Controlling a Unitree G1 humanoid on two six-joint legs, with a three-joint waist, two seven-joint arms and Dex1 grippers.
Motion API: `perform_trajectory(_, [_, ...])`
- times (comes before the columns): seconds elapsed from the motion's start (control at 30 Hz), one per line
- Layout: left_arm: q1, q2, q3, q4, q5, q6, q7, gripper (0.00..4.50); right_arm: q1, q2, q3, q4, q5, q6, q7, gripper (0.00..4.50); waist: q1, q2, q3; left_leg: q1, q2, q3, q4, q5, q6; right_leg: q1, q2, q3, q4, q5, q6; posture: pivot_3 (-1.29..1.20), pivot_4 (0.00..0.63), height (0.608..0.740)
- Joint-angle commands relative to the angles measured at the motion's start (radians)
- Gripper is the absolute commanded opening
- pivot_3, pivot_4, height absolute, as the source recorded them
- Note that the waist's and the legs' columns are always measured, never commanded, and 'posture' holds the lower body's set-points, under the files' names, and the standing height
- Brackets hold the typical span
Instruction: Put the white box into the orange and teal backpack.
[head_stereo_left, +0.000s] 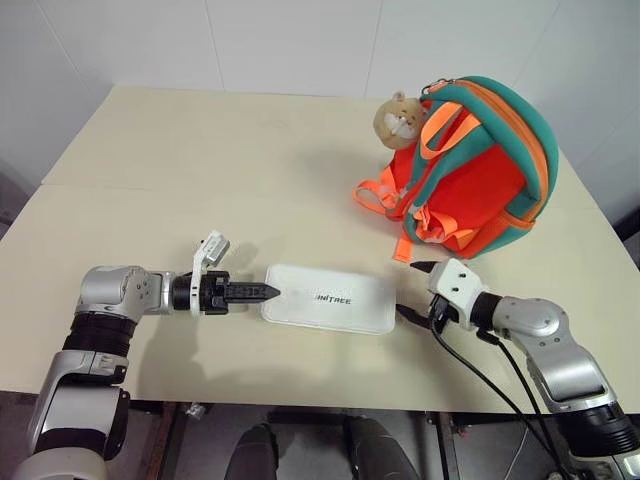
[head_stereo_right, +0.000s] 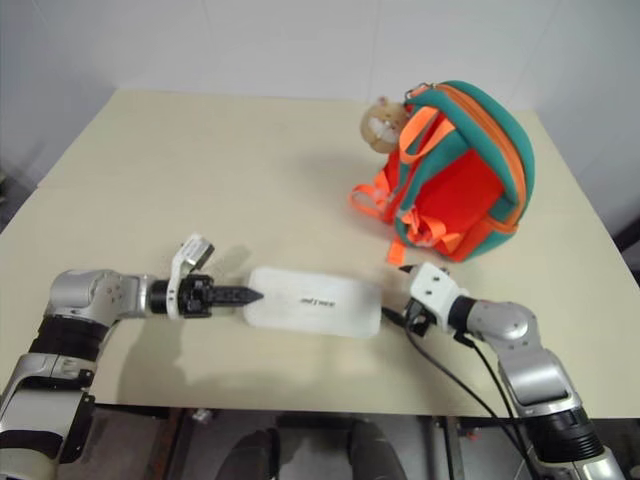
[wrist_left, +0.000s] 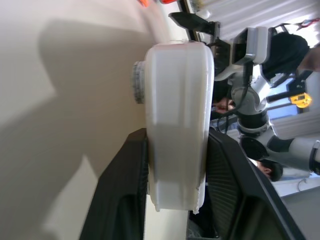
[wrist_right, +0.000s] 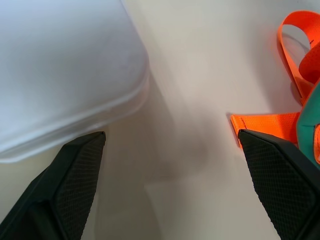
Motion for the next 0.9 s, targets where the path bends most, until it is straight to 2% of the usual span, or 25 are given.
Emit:
perform_trajectory(0.03, [-0.014, -0.003, 0.016, -0.024, -0.013, 0.004, -0.007, 1.25, -0.006, -0.004, -0.022, -0.032, 0.021, -0.008, 0.003, 4.5, 0.0, 0.0, 0.0, 0.0, 0.0, 0.0, 0.0, 0.0, 0.0, 0.0, 0.0, 0.0, 0.0, 0.0, 0.0, 0.0, 0.15, 0.74])
perform_trajectory(0.2, [0.001, -0.007, 0.034, -0.044, -0.025, 0.019, 0.002, 1.25, -0.009, -0.003, -0.021, -0.031, 0.023, -0.01, 0.005, 4.5, 0.0, 0.0, 0.0, 0.0, 0.0, 0.0, 0.0, 0.0, 0.0, 0.0, 0.0, 0.0, 0.0, 0.0, 0.0, 0.0, 0.15, 0.74])
perform_trajectory(0.33, [0.014, -0.01, 0.094, -0.061, -0.051, 0.041, 0.028, 1.25, -0.008, -0.002, -0.033, -0.039, 0.033, -0.014, 0.001, 4.5, -0.001, 0.0, 0.0, 0.0, 0.0, 0.0, 0.0, 0.0, 0.0, 0.0, 0.0, 0.0, 0.0, 0.0, 0.0, 0.0, 0.15, 0.74])
perform_trajectory(0.5, [0.046, -0.017, 0.237, -0.085, -0.112, 0.095, 0.092, 1.25, 0.036, 0.004, -0.091, -0.088, 0.082, -0.014, -0.018, 4.5, 0.0, 0.0, 0.0, 0.0, 0.0, 0.0, -0.001, 0.0, 0.0, 0.0, 0.0, 0.0, 0.0, 0.0, 0.0, 0.0, 0.15, 0.74])
perform_trajectory(0.67, [0.089, -0.043, 0.404, -0.128, -0.189, 0.169, 0.189, 1.25, 0.079, 0.051, -0.205, -0.16, 0.194, 0.032, -0.071, 4.5, 0.0, 0.0, 0.0, 0.0, 0.0, -0.001, -0.001, 0.0, 0.0, 0.0, 0.0, 0.0, 0.0, 0.0, 0.0, 0.0, 0.15, 0.74])
perform_trajectory(0.9, [0.098, -0.11, 0.622, -0.166, -0.284, 0.245, 0.358, 1.25, -0.011, 0.14, -0.287, -0.165, 0.347, 0.151, -0.165, 4.5, -0.003, 0.0, 0.0, 0.0, 0.0, -0.001, 0.0, 0.0, 0.0, 0.0, 0.0, 0.0, 0.002, 0.0, 0.0, 0.0, 0.15, 0.74])
